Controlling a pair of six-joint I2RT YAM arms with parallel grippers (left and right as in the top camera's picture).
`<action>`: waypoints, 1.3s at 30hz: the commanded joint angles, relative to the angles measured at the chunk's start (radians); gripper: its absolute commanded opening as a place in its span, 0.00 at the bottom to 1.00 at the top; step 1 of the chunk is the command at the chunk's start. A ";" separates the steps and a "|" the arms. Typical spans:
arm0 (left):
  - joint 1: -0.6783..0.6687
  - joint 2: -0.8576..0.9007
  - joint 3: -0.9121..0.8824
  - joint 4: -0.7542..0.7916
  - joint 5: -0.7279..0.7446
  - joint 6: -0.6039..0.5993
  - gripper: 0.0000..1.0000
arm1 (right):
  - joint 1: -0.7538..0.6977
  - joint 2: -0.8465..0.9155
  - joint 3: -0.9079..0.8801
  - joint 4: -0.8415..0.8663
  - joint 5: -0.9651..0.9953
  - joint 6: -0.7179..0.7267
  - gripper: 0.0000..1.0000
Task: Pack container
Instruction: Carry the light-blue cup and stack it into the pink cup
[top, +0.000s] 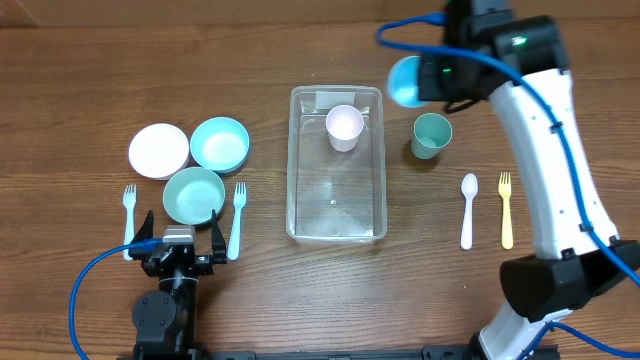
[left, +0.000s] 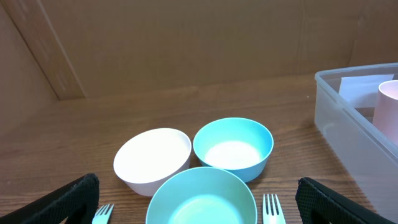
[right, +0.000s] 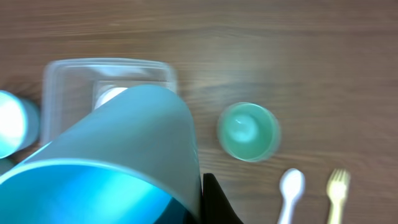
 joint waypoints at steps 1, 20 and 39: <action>0.000 -0.009 -0.005 0.002 0.012 0.019 1.00 | 0.094 -0.003 0.011 0.036 0.032 0.034 0.04; 0.000 -0.009 -0.005 0.002 0.012 0.019 1.00 | 0.169 0.208 -0.033 0.129 0.015 0.109 0.04; 0.000 -0.009 -0.005 0.002 0.012 0.019 1.00 | 0.169 0.255 -0.034 0.103 0.015 0.112 0.04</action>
